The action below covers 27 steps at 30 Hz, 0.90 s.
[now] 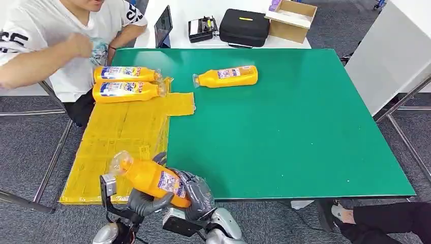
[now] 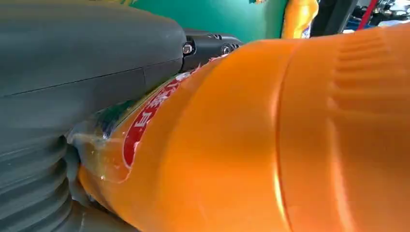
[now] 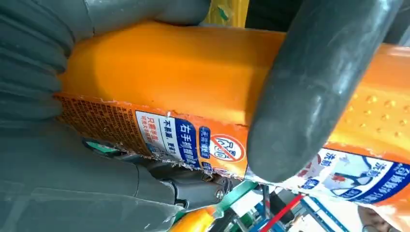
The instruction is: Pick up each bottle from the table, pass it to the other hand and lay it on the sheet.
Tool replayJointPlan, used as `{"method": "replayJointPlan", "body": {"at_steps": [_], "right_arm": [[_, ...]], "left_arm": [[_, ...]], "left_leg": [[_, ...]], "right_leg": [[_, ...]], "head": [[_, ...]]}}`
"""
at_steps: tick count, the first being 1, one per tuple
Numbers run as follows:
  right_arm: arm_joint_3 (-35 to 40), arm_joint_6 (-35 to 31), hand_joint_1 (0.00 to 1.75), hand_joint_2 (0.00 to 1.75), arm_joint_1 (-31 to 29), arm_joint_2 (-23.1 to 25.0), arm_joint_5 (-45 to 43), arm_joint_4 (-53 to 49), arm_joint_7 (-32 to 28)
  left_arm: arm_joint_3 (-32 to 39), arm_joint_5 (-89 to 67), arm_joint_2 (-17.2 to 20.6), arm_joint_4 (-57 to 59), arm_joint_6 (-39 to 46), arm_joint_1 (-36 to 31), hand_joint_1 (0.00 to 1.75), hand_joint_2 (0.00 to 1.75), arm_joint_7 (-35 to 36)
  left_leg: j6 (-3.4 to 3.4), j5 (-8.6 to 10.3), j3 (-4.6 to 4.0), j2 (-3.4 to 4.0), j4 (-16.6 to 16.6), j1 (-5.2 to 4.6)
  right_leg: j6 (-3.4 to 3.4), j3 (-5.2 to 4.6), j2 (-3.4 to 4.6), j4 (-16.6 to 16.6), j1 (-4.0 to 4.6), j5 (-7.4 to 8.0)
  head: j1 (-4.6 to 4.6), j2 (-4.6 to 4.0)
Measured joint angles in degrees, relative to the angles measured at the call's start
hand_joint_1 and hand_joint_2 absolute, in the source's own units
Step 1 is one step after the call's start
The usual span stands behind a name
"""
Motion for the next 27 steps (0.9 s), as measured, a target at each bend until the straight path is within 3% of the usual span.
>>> {"method": "replayJointPlan", "body": {"at_steps": [14, 15, 16, 27], "right_arm": [[2.25, 0.42, 1.75, 1.75, -1.35, 0.31, 0.72, 1.99, 1.58], [2.39, 0.42, 1.75, 1.75, -1.37, 0.31, 0.74, 2.06, 1.64], [2.56, 0.44, 1.75, 1.75, -1.41, 0.31, 0.79, 2.14, 1.71], [3.0, 0.77, 1.75, 1.75, -1.79, 0.42, 1.18, 2.43, 2.76]], "left_arm": [[2.12, 9.1, -0.83, -0.02, -4.38, 1.07, 0.0, 1.75, 0.94], [2.25, 9.89, -0.87, -0.24, -4.92, 1.22, 0.09, 1.75, 1.31], [2.27, 10.78, -0.92, -0.44, -5.49, 1.35, 1.75, 1.75, 1.68], [1.53, 10.43, -1.42, -1.81, -6.58, 2.5, 1.75, 1.75, 1.27]], "left_leg": [[0.0, 0.0, 0.04, 0.03, 0.0, 0.0], [0.0, 0.0, 0.04, 0.03, 0.0, 0.0], [0.0, 0.0, 0.04, 0.04, 0.0, 0.0], [-0.01, -0.01, 0.11, 0.05, 0.0, 0.0]], "right_leg": [[0.0, 0.0, 0.02, 0.0, 0.0, 0.0], [0.0, 0.0, 0.02, 0.0, 0.0, 0.0], [0.0, 0.0, 0.03, 0.0, 0.0, 0.0], [-0.01, 0.06, 0.03, -0.01, 0.0, 0.0]], "head": [[0.0, 0.0], [0.0, 0.0], [0.0, 0.0], [0.02, 0.0]]}}
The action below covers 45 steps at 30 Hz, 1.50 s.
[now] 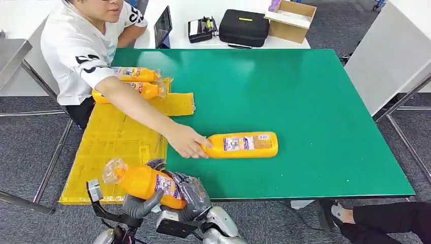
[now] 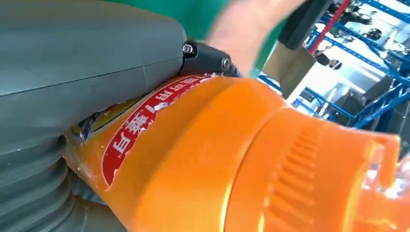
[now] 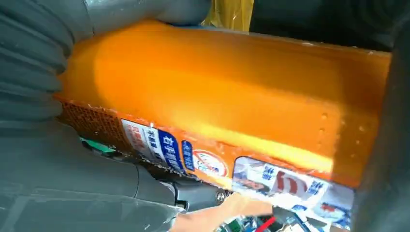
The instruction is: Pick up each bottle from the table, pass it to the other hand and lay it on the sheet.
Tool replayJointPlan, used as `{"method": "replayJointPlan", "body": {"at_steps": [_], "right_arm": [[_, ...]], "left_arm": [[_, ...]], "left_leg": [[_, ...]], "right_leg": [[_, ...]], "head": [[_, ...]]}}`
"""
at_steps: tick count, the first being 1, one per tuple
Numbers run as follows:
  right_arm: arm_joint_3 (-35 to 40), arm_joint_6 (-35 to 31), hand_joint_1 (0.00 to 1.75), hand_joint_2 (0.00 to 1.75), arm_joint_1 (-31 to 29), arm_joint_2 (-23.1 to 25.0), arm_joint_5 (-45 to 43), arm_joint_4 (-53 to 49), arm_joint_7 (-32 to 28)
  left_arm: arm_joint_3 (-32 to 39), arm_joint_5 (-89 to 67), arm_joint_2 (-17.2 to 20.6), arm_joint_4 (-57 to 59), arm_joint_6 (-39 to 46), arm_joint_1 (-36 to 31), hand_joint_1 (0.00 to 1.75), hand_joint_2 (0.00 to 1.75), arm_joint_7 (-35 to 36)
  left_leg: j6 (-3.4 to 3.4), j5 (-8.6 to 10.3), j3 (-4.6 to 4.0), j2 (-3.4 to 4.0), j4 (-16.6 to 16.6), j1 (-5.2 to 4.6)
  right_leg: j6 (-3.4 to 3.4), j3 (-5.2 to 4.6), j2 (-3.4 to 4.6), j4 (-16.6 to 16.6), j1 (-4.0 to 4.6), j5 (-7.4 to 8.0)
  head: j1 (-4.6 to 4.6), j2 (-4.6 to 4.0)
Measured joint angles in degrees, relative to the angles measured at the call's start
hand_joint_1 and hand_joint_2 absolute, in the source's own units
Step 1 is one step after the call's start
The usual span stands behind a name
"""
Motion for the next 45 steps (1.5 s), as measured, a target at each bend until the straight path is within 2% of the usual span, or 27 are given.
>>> {"method": "replayJointPlan", "body": {"at_steps": [11, 12, 13, 14, 16, 17, 20, 25, 28, 31, 36, 42, 44, 45], "right_arm": [[0.04, 0.02, 1.71, 1.75, -0.02, 0.02, 0.02, 0.07, 0.02], [0.04, 0.02, 1.29, 1.75, -0.03, 0.02, 0.04, 0.07, 0.11], [0.04, 0.0, 0.07, 1.75, -0.04, 0.02, 0.04, 0.07, 0.18], [0.04, 0.0, 0.0, 1.75, -0.06, 0.04, 0.04, 0.07, 0.22], [0.04, -0.13, 0.0, 1.75, -0.12, 0.07, 0.0, 0.04, 0.24], [0.02, -0.35, 0.0, 0.0, -0.14, 0.09, -0.15, 0.02, 0.24], [-0.31, -1.31, 0.0, 0.0, -0.03, 0.11, -2.63, -1.34, 0.11], [-2.49, 3.31, 0.0, 0.0, 0.96, -0.26, -10.15, -9.8, -0.39], [-5.07, 7.13, 0.0, 0.0, 2.37, -0.44, -17.95, -16.16, -1.79], [-7.28, 8.98, 0.0, 0.0, 3.45, -0.57, -21.6, -22.43, -2.27], [-9.66, 8.72, 0.0, 0.0, 5.04, -0.59, -24.89, -28.65, -4.91], [-10.64, 7.85, 0.0, 0.0, 6.49, -0.79, -26.05, -34.66, -6.05], [-10.86, 5.56, 0.0, 0.0, 7.11, -0.92, -27.16, -36.86, -6.9], [-11.02, 3.51, 0.0, 1.75, 7.44, -0.94, -27.83, -38.5, -7.26]], "left_arm": [[-0.28, -1.55, 0.0, -0.39, 0.66, 0.12, 1.75, 1.75, -0.81], [-0.31, -1.71, 0.0, -0.46, 0.79, 0.16, 1.75, 1.75, -0.9], [-0.31, -1.88, 0.0, -0.57, 0.9, 0.22, 1.75, 1.75, -0.96], [-0.35, -2.21, 0.0, -0.77, 1.23, 0.31, 1.75, 1.75, -1.12], [-0.41, -3.19, 0.0, -1.29, 2.1, 0.38, 1.75, 1.75, -1.66], [-0.5, -3.76, -0.02, -1.73, 2.67, 0.36, 1.75, 1.75, -1.86], [-0.37, -5.55, -0.13, -4.07, 5.62, 0.3, 1.75, 1.75, -2.62], [1.48, -6.38, -0.15, -9.17, 10.05, -0.75, 1.75, 1.75, -2.27], [4.86, -6.43, -0.02, -11.74, 15.0, -2.92, 1.75, 1.75, -2.8], [9.16, -6.21, 0.24, -13.97, 18.56, -5.9, 1.75, 1.75, -2.78], [13.55, -12.2, 0.72, -16.67, 24.93, -8.85, 1.75, 1.75, -4.8], [15.17, -24.21, 1.62, -17.68, 33.28, -10.69, 1.75, 1.75, -9.07], [15.17, -33.26, 1.99, -17.64, 39.86, -11.17, 1.75, 1.75, -9.49], [15.1, -40.82, 2.16, -17.37, 44.3, -11.62, 1.75, 1.75, -9.02]], "left_leg": [[0.0, 0.0, 0.01, 0.0, 0.0, 0.0], [0.0, 0.0, 0.01, 0.0, 0.0, 0.0], [0.0, 0.0, 0.01, 0.0, 0.0, 0.0], [0.0, 0.0, 0.01, 0.0, 0.0, 0.0], [0.0, 0.0, 0.01, 0.0, 0.0, 0.0], [0.0, 0.0, 0.02, -0.01, 0.0, 0.0], [0.0, 0.01, 0.01, -0.01, 0.0, 0.0], [0.0, 0.03, -0.01, -0.02, 0.0, 0.0], [0.0, 0.04, -0.05, -0.03, 0.0, 0.01], [0.0, 0.04, -0.06, -0.03, 0.0, 0.02], [0.0, 0.04, -0.1, -0.03, 0.0, 0.02], [0.0, 0.03, -0.14, -0.03, 0.0, 0.01], [0.0, 0.04, -0.16, -0.06, 0.01, 0.01], [0.0, 0.04, -0.17, -0.08, 0.01, 0.01]], "right_leg": [[0.0, 0.01, 0.0, 0.0, 0.0, 0.0], [0.0, 0.02, 0.0, 0.0, 0.0, 0.0], [0.0, 0.02, 0.0, 0.0, 0.0, 0.0], [0.0, 0.01, 0.0, 0.0, 0.0, 0.0], [0.0, 0.02, 0.0, 0.0, 0.0, 0.0], [0.0, 0.03, 0.0, 0.0, 0.0, 0.0], [0.0, 0.02, 0.0, 0.01, 0.0, 0.01], [0.0, 0.01, -0.01, 0.02, 0.0, 0.03], [0.0, -0.02, -0.01, 0.03, 0.01, 0.03], [-0.01, -0.03, -0.01, 0.04, 0.01, 0.03], [0.0, -0.06, -0.01, 0.04, -0.01, 0.02], [0.0, -0.12, -0.01, 0.03, -0.02, 0.02], [0.0, -0.19, -0.02, 0.02, -0.01, 0.02], [-0.01, -0.2, -0.03, 0.02, -0.01, 0.02]], "head": [[-0.02, 0.0], [-0.02, 0.0], [-0.02, 0.0], [-0.02, 0.0], [-0.02, 0.0], [-0.02, 0.0], [-0.02, 0.0], [-0.02, 0.0], [0.0, 0.0], [0.0, 0.0], [-0.02, 0.0], [0.0, 0.0], [0.0, 0.0], [0.0, 0.0]]}}
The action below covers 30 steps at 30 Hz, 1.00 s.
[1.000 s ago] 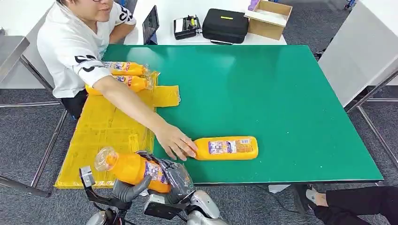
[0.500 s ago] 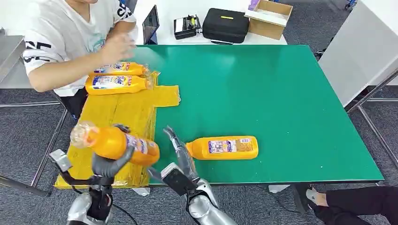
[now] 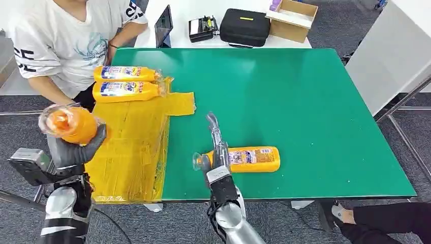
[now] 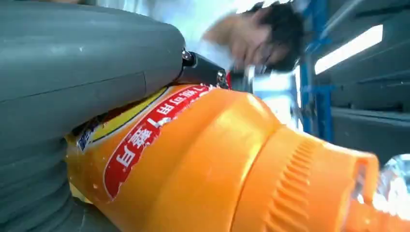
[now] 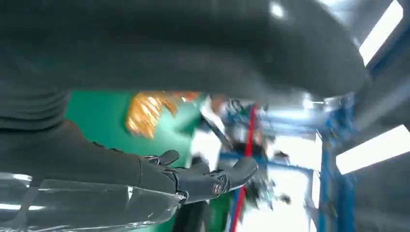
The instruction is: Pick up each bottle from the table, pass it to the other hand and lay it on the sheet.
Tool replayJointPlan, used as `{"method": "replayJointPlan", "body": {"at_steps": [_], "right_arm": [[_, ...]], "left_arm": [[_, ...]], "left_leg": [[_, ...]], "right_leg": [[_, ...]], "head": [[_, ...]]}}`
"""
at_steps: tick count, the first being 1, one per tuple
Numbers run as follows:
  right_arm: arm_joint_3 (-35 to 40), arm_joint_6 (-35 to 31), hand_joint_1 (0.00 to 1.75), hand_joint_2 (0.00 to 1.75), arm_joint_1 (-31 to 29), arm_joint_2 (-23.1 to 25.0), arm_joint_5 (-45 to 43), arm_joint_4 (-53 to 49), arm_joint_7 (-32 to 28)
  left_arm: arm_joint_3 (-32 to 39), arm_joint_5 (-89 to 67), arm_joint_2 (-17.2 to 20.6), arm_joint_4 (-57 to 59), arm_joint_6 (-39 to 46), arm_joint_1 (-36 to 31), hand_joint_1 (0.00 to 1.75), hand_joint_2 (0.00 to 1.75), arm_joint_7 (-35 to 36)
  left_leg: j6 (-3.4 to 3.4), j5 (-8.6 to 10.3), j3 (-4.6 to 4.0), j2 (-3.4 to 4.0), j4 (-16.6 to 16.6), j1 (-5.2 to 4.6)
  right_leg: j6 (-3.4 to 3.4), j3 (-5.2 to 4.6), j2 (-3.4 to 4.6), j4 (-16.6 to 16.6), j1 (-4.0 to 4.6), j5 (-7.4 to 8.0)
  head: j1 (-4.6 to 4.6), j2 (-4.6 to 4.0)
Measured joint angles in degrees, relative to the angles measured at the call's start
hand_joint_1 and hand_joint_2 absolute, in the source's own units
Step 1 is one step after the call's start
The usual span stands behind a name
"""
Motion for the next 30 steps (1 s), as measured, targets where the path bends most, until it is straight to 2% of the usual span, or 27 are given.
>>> {"method": "replayJointPlan", "body": {"at_steps": [3, 9, 16, 20, 25, 30], "right_arm": [[-0.35, -4.59, 0.0, 1.75, 0.68, -0.07, -0.7, -5.89, -0.3], [-0.48, -5.52, 0.0, 1.75, 1.01, -0.17, 0.27, -13.02, -0.39], [-0.46, -5.28, 0.0, 1.75, 1.02, -0.22, 0.4, -14.92, -0.39], [-0.41, -2.59, 0.0, 1.75, 1.0, -0.37, -0.39, -14.94, -0.26], [-0.37, 0.34, 0.0, 1.75, 0.98, -0.5, -0.98, -13.87, 0.07], [-0.35, 1.1, 0.0, 1.75, 0.97, -0.5, -0.96, -12.3, 0.07]], "left_arm": [[-0.52, -26.06, 1.33, 4.29, 9.43, -2.78, 1.75, 1.75, 2.46], [-4.63, -46.18, 4.6, 20.77, 10.23, -10.6, 1.75, 1.75, 7.1], [-7.45, -49.35, 6.4, 32.56, 10.15, -15.61, 1.75, 1.75, 7.54], [-10.82, -55.86, 8.0, 37.97, 4.33, -18.61, 1.75, 1.75, 9.05], [-14.34, -55.9, 9.51, 44.81, -1.36, -22.2, 1.75, 1.75, 6.44], [-15.82, -55.07, 10.75, 48.39, -2.97, -23.63, 1.75, 1.75, 5.53]], "left_leg": [[0.0, 0.0, 0.01, 0.03, 0.0, 0.0], [-0.02, 0.03, 0.01, 0.07, 0.0, 0.0], [-0.03, 0.03, 0.0, 0.21, 0.0, 0.0], [-0.03, 0.02, -0.03, 0.19, 0.0, 0.0], [-0.03, 0.03, -0.03, 0.24, 0.0, 0.0], [-0.03, 0.03, -0.03, 0.21, 0.0, 0.0]], "right_leg": [[0.0, 0.02, 0.02, 0.0, 0.0, 0.01], [-0.11, 0.02, 0.03, 0.03, 0.01, 0.11], [-0.15, -0.02, 0.06, 0.04, 0.02, 0.12], [-0.15, -0.04, 0.06, 0.04, 0.02, 0.11], [-0.15, -0.03, 0.06, 0.05, 0.02, 0.12], [-0.15, -0.03, 0.06, 0.06, 0.02, 0.12]], "head": [[0.0, 0.0], [0.0, 0.0], [0.0, 0.0], [0.0, 0.0], [0.0, 0.0], [0.0, 0.0]]}}
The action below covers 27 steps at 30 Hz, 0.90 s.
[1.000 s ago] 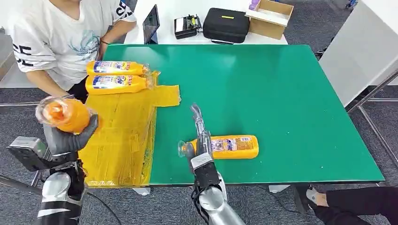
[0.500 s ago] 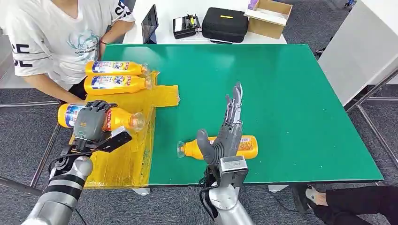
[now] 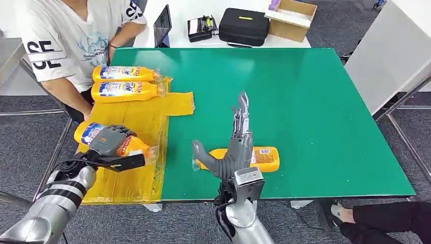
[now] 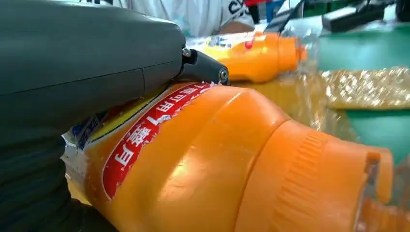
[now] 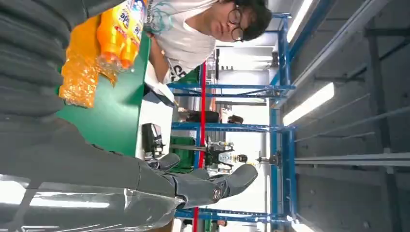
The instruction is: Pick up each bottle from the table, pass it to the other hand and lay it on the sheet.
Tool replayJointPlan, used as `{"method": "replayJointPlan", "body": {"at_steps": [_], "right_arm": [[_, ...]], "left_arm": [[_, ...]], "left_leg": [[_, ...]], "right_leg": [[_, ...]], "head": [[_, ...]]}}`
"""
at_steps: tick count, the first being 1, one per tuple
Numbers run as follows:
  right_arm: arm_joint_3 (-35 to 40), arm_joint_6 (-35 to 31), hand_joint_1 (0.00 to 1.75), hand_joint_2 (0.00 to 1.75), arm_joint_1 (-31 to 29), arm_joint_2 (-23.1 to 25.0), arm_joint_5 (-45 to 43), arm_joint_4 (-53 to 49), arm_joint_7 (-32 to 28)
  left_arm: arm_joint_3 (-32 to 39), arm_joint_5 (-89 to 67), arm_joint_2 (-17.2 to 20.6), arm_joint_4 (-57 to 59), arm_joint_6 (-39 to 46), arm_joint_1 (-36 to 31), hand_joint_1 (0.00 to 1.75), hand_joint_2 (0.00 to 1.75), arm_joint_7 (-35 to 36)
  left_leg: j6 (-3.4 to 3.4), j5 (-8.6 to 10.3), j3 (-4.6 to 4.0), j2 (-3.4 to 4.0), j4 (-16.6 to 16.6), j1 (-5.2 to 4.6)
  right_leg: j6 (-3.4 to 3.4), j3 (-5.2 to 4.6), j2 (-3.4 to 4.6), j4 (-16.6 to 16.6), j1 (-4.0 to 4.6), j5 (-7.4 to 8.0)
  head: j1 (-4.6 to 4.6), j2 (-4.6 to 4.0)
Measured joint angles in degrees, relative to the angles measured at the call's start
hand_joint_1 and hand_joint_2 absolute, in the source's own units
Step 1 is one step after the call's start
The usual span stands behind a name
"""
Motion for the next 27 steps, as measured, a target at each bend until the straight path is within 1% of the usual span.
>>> {"method": "replayJointPlan", "body": {"at_steps": [5, 12, 13, 14, 15, 16, 22, 27], "right_arm": [[0.0, 1.35, 0.0, 1.75, -0.05, 0.04, 0.07, 1.24, 0.0], [0.04, 3.28, 0.0, 1.75, -0.55, 0.42, -0.02, 4.04, 0.0], [0.09, 3.52, 0.0, 1.75, -0.67, 0.46, -0.02, 4.44, 0.07], [0.15, 3.67, 0.0, 1.75, -0.8, 0.5, -0.02, 4.88, 0.07], [0.22, 3.69, 0.0, 1.75, -0.89, 0.52, -0.02, 5.29, 0.09], [0.26, 3.72, 0.0, 1.75, -0.96, 0.52, -0.02, 5.57, 0.09], [0.59, 4.83, 0.0, 1.75, -1.66, 0.63, -0.17, 8.02, 0.09], [1.05, 5.79, 0.0, 1.75, -2.48, 0.77, -0.46, 10.43, 0.09]], "left_arm": [[-0.17, 4.94, 0.48, 1.33, -3.93, -0.2, 1.75, 1.75, -2.91], [-1.03, 6.69, 1.57, 2.23, -6.88, -0.22, 1.75, 1.75, -3.95], [-1.11, 7.39, 1.71, 2.31, -7.39, -0.21, 0.79, 1.75, -4.33], [-1.14, 8.49, 1.88, 2.36, -8.11, -0.18, 0.12, 1.75, -4.86], [-1.16, 9.99, 1.99, 2.34, -9.16, -0.2, 0.02, 1.75, -5.51], [-1.16, 11.46, 2.14, 2.34, -10.28, -0.22, 0.0, 0.0, -6.01], [-1.81, 18.52, 3.34, 1.92, -18.04, 1.03, 0.0, 0.0, -9.41], [-3.8, 24.26, 6.34, 0.78, -25.6, 1.71, 0.0, 0.0, -12.94]], "left_leg": [[0.0, -0.01, -0.04, -0.01, 0.0, 0.0], [0.0, 0.0, 0.0, 0.0, -0.01, 0.0], [0.0, 0.0, 0.02, 0.0, -0.01, 0.0], [0.0, 0.0, 0.03, 0.0, -0.01, 0.0], [0.0, -0.01, 0.07, 0.0, -0.01, 0.0], [0.0, -0.01, 0.1, 0.0, -0.01, 0.0], [-0.01, -0.01, 0.19, -0.1, -0.03, 0.0], [-0.03, -0.03, 0.4, -0.18, -0.05, 0.01]], "right_leg": [[0.0, 0.0, 0.0, 0.0, 0.0, -0.01], [0.0, 0.04, 0.0, 0.01, 0.0, 0.0], [0.0, 0.05, 0.0, 0.03, 0.0, 0.0], [0.0, 0.06, 0.0, 0.04, 0.0, 0.0], [0.0, 0.1, 0.0, 0.04, 0.0, 0.0], [0.0, 0.15, 0.0, 0.04, 0.0, -0.01], [-0.01, 0.26, -0.02, 0.03, -0.02, -0.04], [-0.03, 0.49, -0.02, 0.03, 0.0, -0.07]], "head": [[0.0, 0.0], [0.0, 0.0], [0.02, 0.0], [0.0, 0.0], [0.0, 0.0], [0.0, 0.0], [0.0, 0.0], [0.0, 0.0]]}}
